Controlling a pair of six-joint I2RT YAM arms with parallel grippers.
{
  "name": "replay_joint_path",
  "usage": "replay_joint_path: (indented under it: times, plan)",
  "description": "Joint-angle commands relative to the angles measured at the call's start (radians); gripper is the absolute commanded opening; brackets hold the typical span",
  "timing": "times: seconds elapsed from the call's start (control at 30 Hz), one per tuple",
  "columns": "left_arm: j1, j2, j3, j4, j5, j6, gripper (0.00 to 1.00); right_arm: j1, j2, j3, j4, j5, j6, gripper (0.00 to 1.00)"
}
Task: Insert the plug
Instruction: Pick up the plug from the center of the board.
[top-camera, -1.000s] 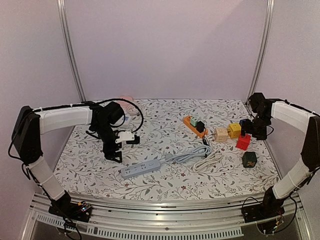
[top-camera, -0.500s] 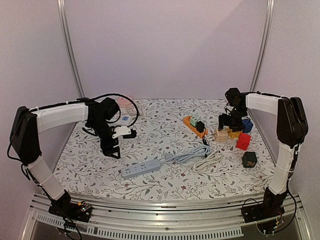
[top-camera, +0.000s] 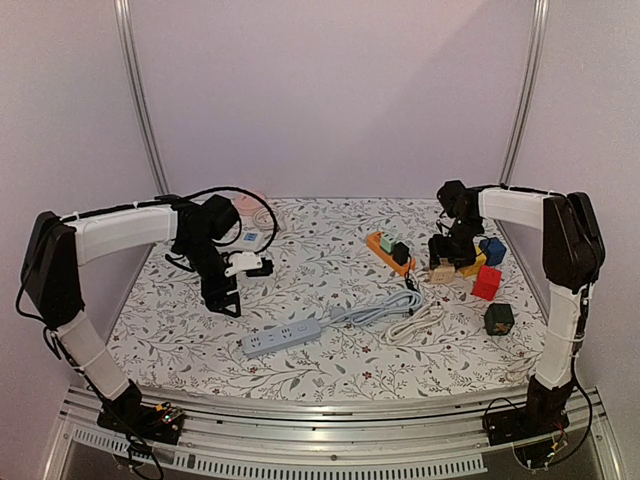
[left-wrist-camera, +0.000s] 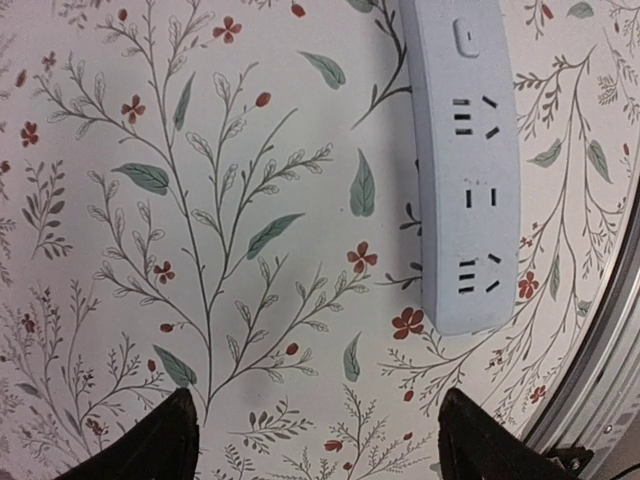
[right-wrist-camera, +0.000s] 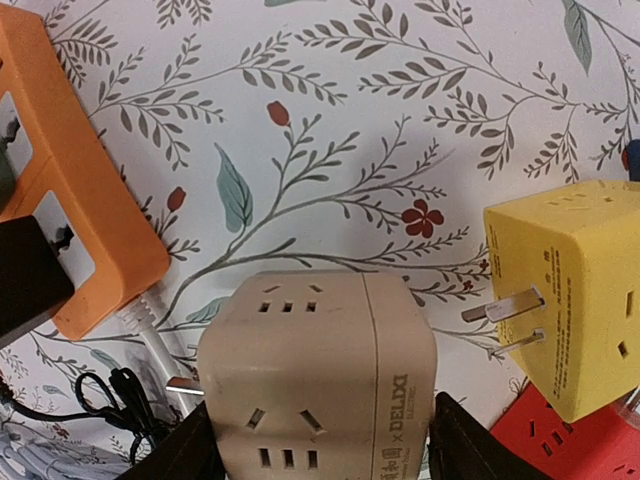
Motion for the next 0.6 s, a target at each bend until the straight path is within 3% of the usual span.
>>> replay_joint_path:
  times: [0.0,0.13,0.37,0.47,0.57]
  plan:
    - [0.010,0.017,0.030,-0.009,0.019,-0.009,0.82,0.007,0.003,-0.019,-0.036,0.049,-0.018,0.68]
    - [0.011,0.010,0.030,-0.015,0.017,-0.010,0.82,0.009,0.047,-0.008,-0.039,0.054,-0.025,0.61]
    - [0.020,-0.013,0.033,-0.037,0.037,-0.020,0.82,0.012,-0.012,-0.028,-0.022,0.044,-0.057,0.10]
    - [0.023,-0.015,0.059,-0.052,0.057,-0.037,0.82,0.018,-0.093,-0.041,-0.022,0.044,-0.077,0.00]
    - [0.025,-0.018,0.107,-0.072,0.080,-0.056,0.82,0.040,-0.218,-0.057,-0.005,0.031,-0.084,0.00]
